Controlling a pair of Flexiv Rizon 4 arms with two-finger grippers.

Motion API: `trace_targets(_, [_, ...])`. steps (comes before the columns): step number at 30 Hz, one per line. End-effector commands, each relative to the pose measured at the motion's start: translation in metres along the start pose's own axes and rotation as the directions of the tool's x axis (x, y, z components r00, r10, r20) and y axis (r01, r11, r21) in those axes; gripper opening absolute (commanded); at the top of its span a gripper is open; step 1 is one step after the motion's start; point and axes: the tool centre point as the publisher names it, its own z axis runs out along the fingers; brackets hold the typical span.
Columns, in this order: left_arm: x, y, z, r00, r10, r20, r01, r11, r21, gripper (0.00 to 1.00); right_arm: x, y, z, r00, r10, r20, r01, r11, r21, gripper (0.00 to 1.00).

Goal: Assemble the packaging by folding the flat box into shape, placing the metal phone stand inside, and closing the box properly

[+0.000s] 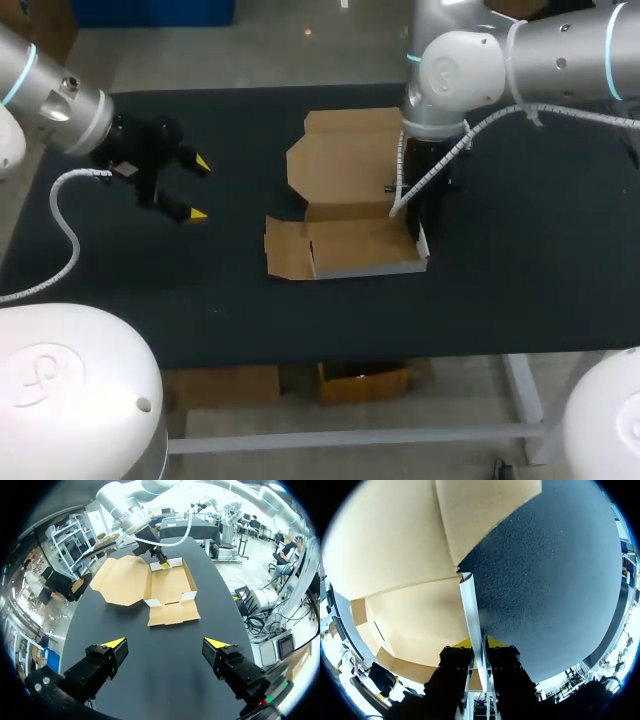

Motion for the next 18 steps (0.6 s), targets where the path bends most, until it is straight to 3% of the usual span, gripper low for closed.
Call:
trace_targets(1, [-0.0002,-0.0001,-0.0003,1.0,0.0,-0.002,0.0,1.0,-0.003,1.0,0.0004,-0.0037,0.0021,1.0,0.005,-0.002,-0.005,0.997,-0.081,0.1])
trace_targets(14, [-0.0002,-0.0001,-0.0003,1.0,0.0,-0.002,0.0,1.0,-0.003,1.0,0.004,0.0036,-0.0009,1.0,-0.008,0.007,0.009,0.981,-0.192,0.09])
trace_targets(18, [-0.0002,-0.0001,-0.0003,1.0,0.0,-0.002,0.0,1.0,-0.003,1.0,0.0038,0.0051,0.0026,1.0,-0.008,0.004,0.009,0.979,-0.204,0.0])
